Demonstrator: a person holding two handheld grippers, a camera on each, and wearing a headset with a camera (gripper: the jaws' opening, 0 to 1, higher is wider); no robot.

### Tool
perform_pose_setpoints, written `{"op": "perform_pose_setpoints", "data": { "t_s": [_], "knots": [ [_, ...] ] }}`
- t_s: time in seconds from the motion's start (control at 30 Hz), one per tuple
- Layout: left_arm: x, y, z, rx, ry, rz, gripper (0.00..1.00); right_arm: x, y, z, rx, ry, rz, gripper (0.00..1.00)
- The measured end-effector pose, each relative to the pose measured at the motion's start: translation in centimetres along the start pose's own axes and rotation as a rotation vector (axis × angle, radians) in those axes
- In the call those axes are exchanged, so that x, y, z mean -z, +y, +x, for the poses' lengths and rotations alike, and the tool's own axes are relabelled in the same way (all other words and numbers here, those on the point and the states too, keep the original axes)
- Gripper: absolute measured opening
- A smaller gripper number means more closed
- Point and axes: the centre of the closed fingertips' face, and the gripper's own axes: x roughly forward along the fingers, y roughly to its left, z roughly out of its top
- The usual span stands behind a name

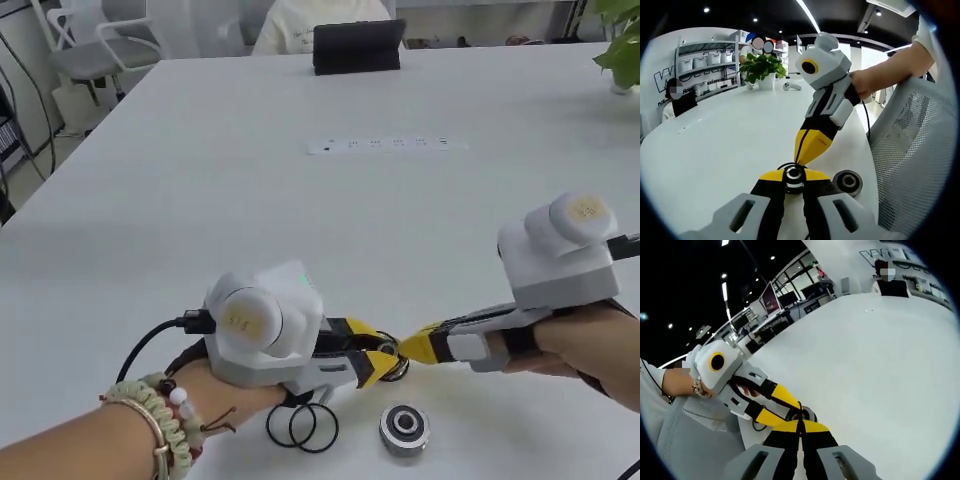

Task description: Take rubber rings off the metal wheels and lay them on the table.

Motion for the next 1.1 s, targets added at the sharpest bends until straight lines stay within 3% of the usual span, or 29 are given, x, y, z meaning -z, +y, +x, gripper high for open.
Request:
{"op": "perform_pose_setpoints", "data": {
  "t_s": [0.47, 0.8, 1.1],
  "knots": [
    [-0.1, -0.4, 0.0, 0.027, 0.018, -0.03, 0.13, 0.0, -0.3, -0.1, 0.015, 0.008, 0.006, 0.0],
    [0.0, -1.3, -0.1, 0.062, 0.065, 0.043, 0.23, 0.0, -0.5, -0.3, 0.024, 0.007, 0.012, 0.0],
    [-0.7, -1.4, -0.5, 0.066, 0.063, 0.062, 0.28, -0.2, -0.6, -0.6, 0.028, -0.009, 0.025, 0.0]
  ]
}}
